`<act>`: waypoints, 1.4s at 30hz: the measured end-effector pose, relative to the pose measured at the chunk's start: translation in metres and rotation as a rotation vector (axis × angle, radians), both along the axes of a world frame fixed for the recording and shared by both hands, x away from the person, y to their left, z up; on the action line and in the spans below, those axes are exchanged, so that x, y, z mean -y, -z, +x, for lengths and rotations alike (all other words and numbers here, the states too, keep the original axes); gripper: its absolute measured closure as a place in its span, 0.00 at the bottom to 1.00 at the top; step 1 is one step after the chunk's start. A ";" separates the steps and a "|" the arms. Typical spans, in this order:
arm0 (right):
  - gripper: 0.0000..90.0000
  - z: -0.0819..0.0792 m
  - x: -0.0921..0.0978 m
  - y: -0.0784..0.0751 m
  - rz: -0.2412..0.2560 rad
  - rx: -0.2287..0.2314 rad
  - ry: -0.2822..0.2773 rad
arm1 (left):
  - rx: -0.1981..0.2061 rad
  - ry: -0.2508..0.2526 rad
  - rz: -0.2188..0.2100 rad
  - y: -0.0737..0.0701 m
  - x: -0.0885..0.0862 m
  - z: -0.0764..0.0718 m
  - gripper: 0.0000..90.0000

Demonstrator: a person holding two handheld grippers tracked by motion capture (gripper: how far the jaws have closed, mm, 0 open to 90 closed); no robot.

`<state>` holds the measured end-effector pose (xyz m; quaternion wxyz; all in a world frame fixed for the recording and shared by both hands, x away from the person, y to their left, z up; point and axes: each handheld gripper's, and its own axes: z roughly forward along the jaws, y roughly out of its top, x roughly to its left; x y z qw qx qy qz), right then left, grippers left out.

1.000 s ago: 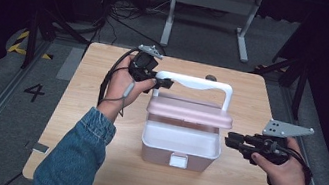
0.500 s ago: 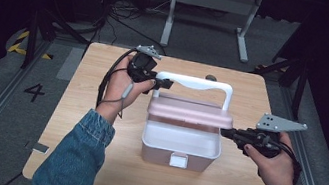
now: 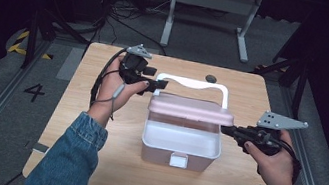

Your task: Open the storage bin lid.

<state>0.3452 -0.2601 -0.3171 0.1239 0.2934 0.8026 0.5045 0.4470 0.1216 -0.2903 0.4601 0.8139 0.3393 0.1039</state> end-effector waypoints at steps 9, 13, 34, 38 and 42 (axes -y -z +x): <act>1.00 0.005 -0.001 -0.006 0.017 0.014 0.001 | 0.015 -0.029 0.053 0.003 -0.025 -0.021 0.37; 1.00 0.007 0.000 -0.007 0.022 0.016 0.005 | 0.022 0.000 0.094 0.006 -0.030 -0.031 0.36; 0.99 0.016 -0.001 -0.011 0.065 0.002 0.042 | 0.125 0.130 0.142 0.012 0.001 -0.062 0.34; 0.99 0.017 0.000 -0.011 0.070 0.001 0.047 | 0.155 0.140 0.128 0.008 0.010 -0.060 0.34; 0.98 0.017 -0.001 -0.012 0.077 -0.007 0.045 | 0.188 0.144 0.107 0.003 0.016 -0.059 0.35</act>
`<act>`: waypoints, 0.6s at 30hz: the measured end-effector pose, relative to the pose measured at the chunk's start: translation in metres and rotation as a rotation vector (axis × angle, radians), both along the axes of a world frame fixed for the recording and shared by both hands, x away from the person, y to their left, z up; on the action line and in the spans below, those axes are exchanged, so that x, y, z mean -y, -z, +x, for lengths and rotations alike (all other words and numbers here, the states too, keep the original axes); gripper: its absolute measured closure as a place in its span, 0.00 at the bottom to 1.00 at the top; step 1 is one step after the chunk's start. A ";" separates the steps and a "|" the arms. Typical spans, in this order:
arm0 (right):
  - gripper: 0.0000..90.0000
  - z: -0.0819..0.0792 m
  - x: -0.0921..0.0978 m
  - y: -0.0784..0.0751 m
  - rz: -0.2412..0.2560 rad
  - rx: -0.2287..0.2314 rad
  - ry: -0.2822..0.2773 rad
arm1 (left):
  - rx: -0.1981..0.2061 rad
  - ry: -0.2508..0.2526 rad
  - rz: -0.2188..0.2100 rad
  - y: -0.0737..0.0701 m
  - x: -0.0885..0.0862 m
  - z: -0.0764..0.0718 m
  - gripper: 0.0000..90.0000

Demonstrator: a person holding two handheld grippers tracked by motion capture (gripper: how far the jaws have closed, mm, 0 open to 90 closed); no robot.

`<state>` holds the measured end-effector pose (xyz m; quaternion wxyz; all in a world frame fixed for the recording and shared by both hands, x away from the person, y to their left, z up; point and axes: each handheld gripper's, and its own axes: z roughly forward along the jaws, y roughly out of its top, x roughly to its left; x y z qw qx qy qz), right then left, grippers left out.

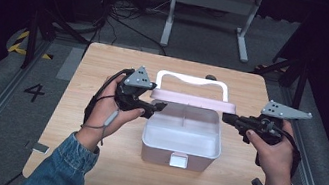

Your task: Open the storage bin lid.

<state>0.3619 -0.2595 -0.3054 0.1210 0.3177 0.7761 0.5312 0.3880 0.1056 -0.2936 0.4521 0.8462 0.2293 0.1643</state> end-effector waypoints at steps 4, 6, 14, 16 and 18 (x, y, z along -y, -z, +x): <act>0.97 -0.001 0.000 -0.001 0.006 0.001 -0.004 | 0.007 0.008 -0.021 -0.001 0.003 0.001 0.38; 0.98 -0.001 0.000 -0.001 0.010 -0.002 -0.002 | 0.007 0.012 -0.025 -0.002 0.006 0.003 0.39; 0.96 -0.002 0.001 -0.002 0.012 0.001 0.001 | 0.056 0.023 -0.015 -0.002 0.012 0.008 0.53; 0.96 -0.003 0.002 -0.002 0.014 0.003 0.004 | 0.065 0.017 -0.011 -0.002 0.012 0.008 0.55; 0.95 -0.005 0.003 -0.003 0.015 0.002 0.005 | 0.065 0.017 -0.011 -0.002 0.012 0.008 0.56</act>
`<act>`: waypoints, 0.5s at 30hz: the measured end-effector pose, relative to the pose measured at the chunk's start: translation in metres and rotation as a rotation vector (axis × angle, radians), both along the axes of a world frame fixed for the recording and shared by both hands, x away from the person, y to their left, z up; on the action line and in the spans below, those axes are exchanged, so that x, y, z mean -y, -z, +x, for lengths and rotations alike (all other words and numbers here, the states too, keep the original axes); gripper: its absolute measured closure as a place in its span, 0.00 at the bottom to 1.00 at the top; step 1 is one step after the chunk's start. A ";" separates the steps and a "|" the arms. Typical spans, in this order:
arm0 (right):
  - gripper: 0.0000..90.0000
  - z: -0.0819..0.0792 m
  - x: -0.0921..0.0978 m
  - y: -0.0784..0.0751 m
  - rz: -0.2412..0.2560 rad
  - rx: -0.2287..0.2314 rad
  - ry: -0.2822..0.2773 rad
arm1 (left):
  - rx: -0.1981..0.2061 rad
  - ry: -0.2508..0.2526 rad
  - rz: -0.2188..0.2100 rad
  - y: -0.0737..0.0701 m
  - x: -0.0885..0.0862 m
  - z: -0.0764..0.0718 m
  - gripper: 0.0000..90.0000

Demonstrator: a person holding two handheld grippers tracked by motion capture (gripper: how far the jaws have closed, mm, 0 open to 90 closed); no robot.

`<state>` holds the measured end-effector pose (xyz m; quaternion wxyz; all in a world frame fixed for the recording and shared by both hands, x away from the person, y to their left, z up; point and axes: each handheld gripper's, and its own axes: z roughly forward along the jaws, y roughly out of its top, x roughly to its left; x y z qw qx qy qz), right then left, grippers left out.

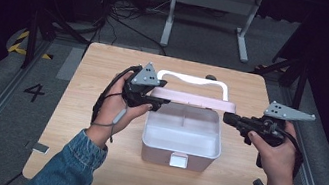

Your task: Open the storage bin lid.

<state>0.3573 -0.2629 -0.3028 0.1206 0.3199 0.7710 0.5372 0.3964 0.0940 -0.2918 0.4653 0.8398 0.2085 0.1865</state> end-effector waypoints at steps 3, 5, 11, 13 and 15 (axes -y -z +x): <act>0.93 -0.003 0.001 0.000 -0.001 -0.003 0.002 | -0.003 -0.001 -0.003 -0.001 0.000 0.002 0.56; 0.93 -0.005 0.003 -0.001 -0.004 -0.003 0.009 | -0.007 0.002 -0.005 -0.001 -0.001 0.003 0.56; 0.90 -0.012 0.012 -0.004 -0.009 0.003 0.033 | -0.019 0.003 -0.005 -0.005 0.000 0.009 0.58; 0.88 -0.014 0.017 -0.003 -0.016 0.004 0.046 | -0.025 0.004 -0.006 -0.005 0.000 0.011 0.59; 0.86 -0.015 0.021 -0.003 -0.020 -0.002 0.056 | -0.026 0.005 -0.008 -0.006 0.000 0.014 0.59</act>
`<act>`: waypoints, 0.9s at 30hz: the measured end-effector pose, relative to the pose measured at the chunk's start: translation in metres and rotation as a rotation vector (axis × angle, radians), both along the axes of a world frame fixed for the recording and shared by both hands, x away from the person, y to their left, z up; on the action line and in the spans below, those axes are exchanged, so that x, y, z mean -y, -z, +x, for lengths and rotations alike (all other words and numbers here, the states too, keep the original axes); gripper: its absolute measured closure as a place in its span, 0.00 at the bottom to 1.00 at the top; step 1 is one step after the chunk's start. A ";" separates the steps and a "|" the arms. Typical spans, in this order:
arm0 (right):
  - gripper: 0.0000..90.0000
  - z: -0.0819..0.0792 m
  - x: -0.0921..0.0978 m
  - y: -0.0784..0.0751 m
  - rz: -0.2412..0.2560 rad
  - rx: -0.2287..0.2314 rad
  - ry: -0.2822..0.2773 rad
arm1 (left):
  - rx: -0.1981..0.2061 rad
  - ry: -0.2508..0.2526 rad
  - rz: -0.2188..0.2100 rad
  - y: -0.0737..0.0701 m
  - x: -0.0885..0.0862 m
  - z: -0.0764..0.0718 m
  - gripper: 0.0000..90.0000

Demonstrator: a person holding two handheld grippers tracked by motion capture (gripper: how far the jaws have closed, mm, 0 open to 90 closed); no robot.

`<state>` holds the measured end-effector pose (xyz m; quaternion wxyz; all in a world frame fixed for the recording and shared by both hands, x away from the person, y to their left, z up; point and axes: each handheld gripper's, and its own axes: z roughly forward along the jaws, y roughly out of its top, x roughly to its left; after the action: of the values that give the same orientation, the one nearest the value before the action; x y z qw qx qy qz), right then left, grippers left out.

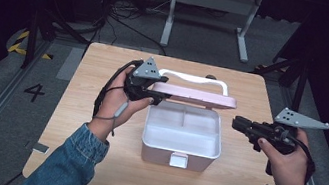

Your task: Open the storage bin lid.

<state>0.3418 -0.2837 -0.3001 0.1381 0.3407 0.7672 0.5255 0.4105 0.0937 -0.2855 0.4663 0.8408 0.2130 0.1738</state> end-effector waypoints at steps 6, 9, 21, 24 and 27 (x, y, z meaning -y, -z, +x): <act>0.81 -0.007 0.017 -0.001 -0.007 -0.001 0.053 | -0.014 0.003 -0.010 -0.002 0.001 0.008 0.61; 0.79 -0.009 0.022 -0.001 -0.015 0.000 0.064 | -0.019 0.007 -0.011 -0.002 0.002 0.011 0.62; 0.75 -0.015 0.041 0.005 -0.037 -0.038 0.124 | -0.047 -0.015 -0.008 -0.007 0.003 0.026 0.69; 0.73 -0.015 0.043 0.006 -0.047 -0.043 0.130 | -0.051 -0.015 -0.005 -0.009 0.004 0.030 0.69; 0.72 -0.013 0.045 0.008 -0.067 -0.047 0.146 | -0.050 -0.022 -0.005 -0.009 0.004 0.033 0.69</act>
<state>0.3283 -0.3284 -0.3079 0.1692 0.4031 0.7605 0.4801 0.4435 0.0899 -0.2764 0.4609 0.8414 0.2342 0.1571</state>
